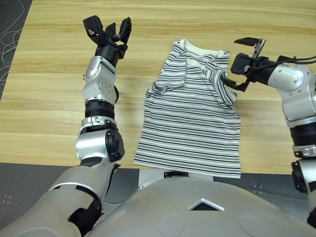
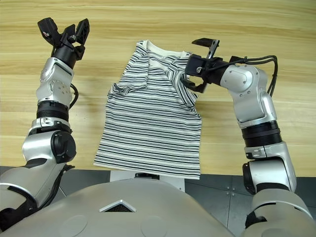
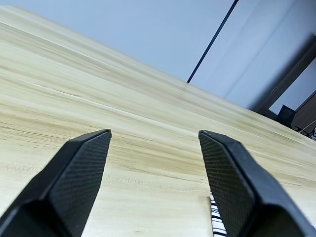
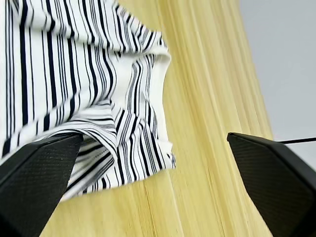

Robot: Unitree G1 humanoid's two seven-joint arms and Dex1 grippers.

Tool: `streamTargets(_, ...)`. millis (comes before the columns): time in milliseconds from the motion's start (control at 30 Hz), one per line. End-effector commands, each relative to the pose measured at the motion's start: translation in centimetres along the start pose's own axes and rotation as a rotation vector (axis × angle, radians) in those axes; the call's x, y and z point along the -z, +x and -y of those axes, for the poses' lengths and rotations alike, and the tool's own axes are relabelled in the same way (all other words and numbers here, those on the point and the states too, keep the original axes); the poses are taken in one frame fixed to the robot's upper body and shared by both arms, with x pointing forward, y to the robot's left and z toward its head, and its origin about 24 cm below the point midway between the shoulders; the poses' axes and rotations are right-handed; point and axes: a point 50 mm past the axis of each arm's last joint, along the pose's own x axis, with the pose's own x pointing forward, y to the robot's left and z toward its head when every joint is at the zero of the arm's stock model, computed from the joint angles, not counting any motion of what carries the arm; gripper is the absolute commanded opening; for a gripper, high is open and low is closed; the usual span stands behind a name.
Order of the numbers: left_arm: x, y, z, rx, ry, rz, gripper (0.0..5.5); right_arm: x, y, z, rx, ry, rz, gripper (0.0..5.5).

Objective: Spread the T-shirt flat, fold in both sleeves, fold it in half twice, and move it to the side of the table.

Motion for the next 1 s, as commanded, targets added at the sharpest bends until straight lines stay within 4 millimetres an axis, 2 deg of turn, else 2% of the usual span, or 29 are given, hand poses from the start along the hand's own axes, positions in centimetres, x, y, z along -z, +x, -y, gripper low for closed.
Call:
streamTargets(33, 0.1, 0.2, 0.1, 0.001, 0.013, -0.016, 3.32, -0.1, 0.9, -0.4, -0.018, 0.001, -0.006, 5.47)
streamTargets(167, 0.1, 0.2, 0.0, -0.007, 0.01, -0.018, 3.32, -0.9, 0.7, 0.3, 0.001, 0.002, 0.026, 5.47)
streamTargets(400, 0.7, 0.2, -0.1, -0.021, 0.003, -0.035, 3.32, -1.8, 2.3, -0.7, -0.017, 0.037, 0.079, 5.47)
streamTargets(600, 1.0, 0.3, -0.1, -0.022, -0.001, -0.046, 3.32, -3.0, 2.6, -0.6, -0.014, 0.034, 0.124, 5.47)
streamTargets(1000, 1.3, 0.5, 0.0, -0.025, -0.008, -0.061, 3.32, -3.6, 5.7, -3.4, -0.076, 0.117, 0.163, 5.47)
